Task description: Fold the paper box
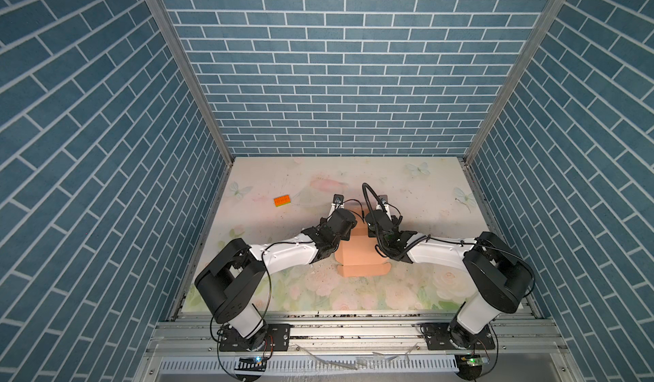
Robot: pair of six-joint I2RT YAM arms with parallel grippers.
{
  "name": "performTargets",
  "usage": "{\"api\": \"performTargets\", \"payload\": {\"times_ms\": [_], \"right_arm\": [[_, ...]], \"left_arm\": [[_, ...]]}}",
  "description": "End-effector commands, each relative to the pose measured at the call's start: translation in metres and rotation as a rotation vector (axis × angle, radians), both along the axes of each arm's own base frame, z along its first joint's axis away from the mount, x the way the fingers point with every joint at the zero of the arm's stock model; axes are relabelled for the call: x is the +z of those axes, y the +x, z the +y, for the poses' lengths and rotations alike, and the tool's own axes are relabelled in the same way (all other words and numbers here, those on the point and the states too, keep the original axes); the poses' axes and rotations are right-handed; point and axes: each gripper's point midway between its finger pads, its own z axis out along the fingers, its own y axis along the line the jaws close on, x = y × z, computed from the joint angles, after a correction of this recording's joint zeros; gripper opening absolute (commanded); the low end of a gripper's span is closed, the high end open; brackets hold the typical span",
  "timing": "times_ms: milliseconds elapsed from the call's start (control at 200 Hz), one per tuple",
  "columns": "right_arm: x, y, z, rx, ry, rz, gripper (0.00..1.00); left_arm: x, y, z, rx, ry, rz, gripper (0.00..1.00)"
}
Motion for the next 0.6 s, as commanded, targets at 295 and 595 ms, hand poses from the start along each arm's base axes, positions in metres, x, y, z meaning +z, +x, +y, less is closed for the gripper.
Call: {"api": "performTargets", "payload": {"times_ms": [295,595], "right_arm": [[0.001,-0.005,-0.010,-0.003,0.051,-0.015,0.03],[0.019,-0.027,0.001,0.161,0.175,-0.048,0.41]], "left_arm": [[-0.007,-0.004,0.011,0.029,0.049,0.034,0.00],[-0.007,-0.002,0.006,0.020,0.031,0.039,0.00]]}}
